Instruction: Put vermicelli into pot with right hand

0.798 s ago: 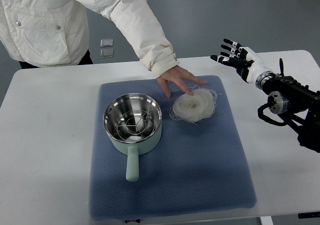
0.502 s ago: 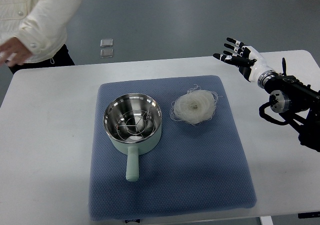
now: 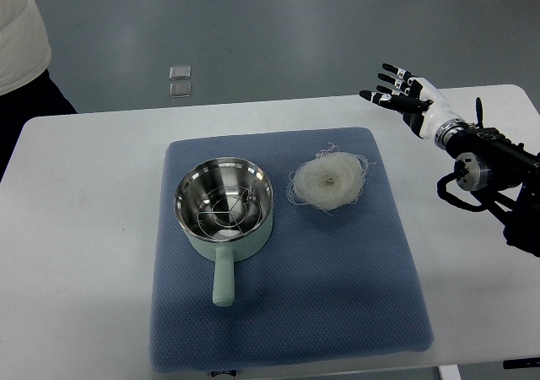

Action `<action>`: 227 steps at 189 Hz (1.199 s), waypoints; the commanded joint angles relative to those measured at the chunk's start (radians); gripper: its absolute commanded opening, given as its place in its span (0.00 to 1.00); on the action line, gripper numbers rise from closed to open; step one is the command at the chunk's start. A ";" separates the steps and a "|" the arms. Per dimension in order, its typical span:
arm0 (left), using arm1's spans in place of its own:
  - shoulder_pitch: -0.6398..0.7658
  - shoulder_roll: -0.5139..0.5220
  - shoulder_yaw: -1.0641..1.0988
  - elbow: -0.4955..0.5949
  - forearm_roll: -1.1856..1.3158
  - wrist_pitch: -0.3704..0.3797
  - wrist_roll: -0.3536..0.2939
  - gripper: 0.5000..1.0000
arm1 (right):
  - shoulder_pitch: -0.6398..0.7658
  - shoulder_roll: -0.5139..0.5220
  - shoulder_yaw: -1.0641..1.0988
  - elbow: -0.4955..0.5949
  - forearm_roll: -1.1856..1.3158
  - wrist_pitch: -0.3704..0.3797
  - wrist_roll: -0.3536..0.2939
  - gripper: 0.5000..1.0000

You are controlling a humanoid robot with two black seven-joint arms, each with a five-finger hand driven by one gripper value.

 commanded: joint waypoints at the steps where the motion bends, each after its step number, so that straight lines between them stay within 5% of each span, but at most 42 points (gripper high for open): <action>1: 0.001 0.000 0.000 0.000 0.000 0.000 0.000 1.00 | 0.001 -0.001 0.000 0.000 0.000 0.013 -0.002 0.84; 227: 0.001 0.000 0.000 -0.002 0.000 0.005 0.000 1.00 | 0.006 -0.003 -0.003 -0.002 -0.005 0.038 0.000 0.84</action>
